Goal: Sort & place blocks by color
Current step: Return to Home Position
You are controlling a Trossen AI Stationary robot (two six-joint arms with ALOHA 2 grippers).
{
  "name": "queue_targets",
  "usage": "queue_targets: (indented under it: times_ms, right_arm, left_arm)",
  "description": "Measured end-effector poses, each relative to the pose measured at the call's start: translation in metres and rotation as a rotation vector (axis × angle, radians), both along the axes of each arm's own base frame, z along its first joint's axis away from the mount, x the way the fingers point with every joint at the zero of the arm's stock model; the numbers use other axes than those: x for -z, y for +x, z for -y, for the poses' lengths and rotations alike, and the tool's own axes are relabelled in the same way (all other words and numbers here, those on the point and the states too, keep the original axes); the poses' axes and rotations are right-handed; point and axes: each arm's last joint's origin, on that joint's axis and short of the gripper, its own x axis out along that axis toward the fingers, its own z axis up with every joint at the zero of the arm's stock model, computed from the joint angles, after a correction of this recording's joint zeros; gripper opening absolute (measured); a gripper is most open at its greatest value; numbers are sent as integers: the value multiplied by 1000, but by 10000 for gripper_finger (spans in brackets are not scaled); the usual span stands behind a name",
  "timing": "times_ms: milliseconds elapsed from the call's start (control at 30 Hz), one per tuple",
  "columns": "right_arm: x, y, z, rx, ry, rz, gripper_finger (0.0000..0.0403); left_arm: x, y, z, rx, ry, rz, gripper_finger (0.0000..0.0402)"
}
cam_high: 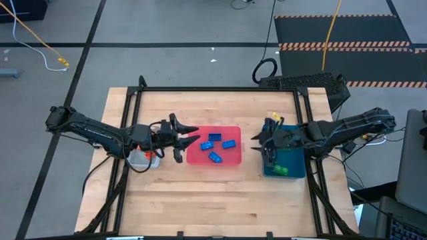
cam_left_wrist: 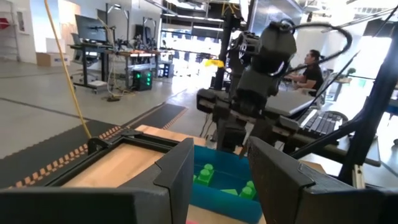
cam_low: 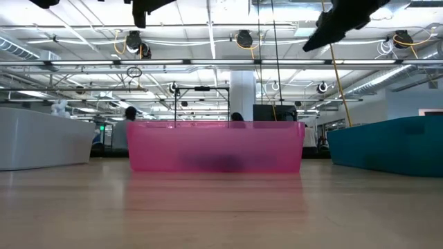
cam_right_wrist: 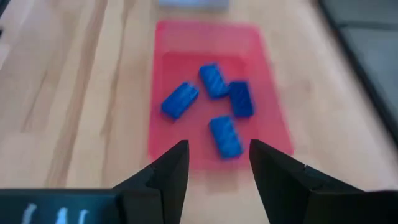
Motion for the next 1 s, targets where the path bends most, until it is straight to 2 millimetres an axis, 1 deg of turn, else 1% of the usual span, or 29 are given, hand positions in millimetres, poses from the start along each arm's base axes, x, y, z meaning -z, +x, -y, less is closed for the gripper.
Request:
queue_targets:
  times_ms: [67, 200, 300, 400, 500, 633, 733, 833, 1000]
  right_arm:
    - [-4, 2, 4, 2, -14, 40, 158]
    - [-5, 4, 15, -36, 29, 37, 146]
    - [-4, 3, 22, -22, 29, 24, 137]
    - [-7, 0, 26, -5, 23, 35, 132]
    - [-12, -6, 29, 5, 24, 66, 130]
    - [-22, -17, 30, 2, 21, 121, 130]
    - [-29, -25, 30, 8, 30, 160, 130]
    - [-32, -35, 30, 12, 36, 188, 130]
    - [-27, -50, 31, 21, 31, 222, 121]
  left_arm:
    - [0, 0, -1, -7, 2, 0, 152]
    - [1, 0, -1, -8, 14, -11, 152]
    - [1, -1, -1, -10, 55, -23, 152]
    - [-4, -5, -1, 17, 114, -11, 152]
    - [-13, -17, -7, 53, 133, -16, 152]
    - [-26, -42, -23, 75, 89, -6, 148]
    - [-32, -58, -29, 103, 61, -8, 125]
    - [-28, -67, -31, 94, 46, -78, 89]
    - [-26, -71, -34, 63, 6, -98, 21]
